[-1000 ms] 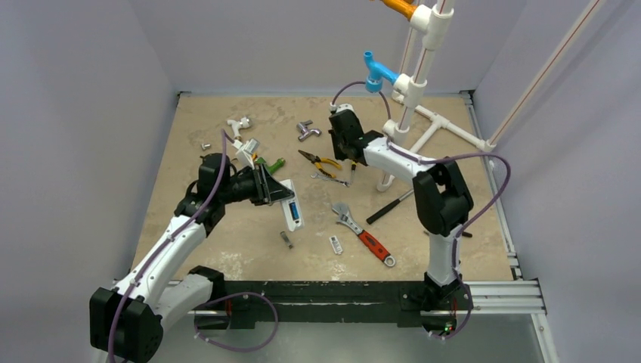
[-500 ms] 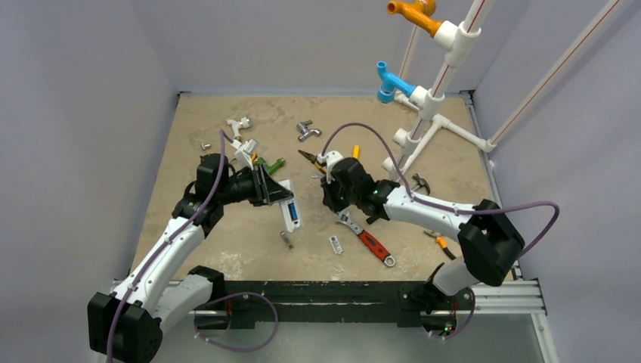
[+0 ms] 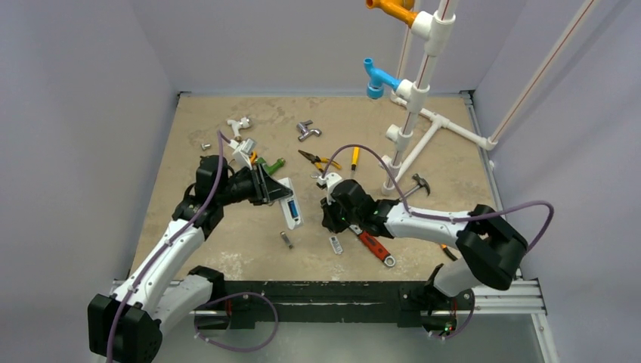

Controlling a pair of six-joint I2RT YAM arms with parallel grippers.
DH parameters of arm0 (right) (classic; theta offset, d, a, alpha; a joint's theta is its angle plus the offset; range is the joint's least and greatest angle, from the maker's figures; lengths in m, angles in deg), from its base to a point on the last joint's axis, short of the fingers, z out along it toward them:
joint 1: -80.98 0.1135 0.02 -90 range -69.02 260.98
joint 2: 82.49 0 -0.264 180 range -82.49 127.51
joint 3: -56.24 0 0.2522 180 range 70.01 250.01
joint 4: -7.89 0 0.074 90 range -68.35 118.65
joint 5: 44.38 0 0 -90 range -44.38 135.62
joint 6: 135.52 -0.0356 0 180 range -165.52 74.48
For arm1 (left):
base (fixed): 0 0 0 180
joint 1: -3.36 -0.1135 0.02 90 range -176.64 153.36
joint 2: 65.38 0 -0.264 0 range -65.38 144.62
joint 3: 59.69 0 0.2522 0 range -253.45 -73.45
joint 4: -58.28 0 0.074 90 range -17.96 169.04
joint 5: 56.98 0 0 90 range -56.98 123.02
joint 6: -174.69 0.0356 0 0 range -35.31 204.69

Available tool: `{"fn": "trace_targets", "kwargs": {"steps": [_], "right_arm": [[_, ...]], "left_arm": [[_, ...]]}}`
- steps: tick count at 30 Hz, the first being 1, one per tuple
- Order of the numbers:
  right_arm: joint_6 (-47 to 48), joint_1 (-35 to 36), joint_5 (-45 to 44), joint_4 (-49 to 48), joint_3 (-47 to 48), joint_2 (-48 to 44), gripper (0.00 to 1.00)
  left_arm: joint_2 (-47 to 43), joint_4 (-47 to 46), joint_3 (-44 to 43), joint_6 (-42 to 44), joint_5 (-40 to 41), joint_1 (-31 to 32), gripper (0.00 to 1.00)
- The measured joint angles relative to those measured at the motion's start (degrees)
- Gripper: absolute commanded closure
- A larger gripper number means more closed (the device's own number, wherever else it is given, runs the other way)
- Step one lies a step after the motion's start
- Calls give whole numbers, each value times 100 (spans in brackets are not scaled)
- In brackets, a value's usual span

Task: Load the batteries into the remote control
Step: Place the battery at the center of the board.

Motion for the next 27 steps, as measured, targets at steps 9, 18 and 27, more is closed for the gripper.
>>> {"fn": "trace_targets", "kwargs": {"steps": [9, 18, 27], "right_arm": [[129, 52, 39, -529, 527, 1196, 89], [374, 101, -39, -651, 538, 1263, 70], [459, 101, -188, -603, 538, 935, 58]], "left_arm": [[-417, 254, 9, 68, 254, -4, 100], [-450, 365, 11, 66, 339, -7, 100], [-522, -275, 13, 70, -350, -9, 100]]}}
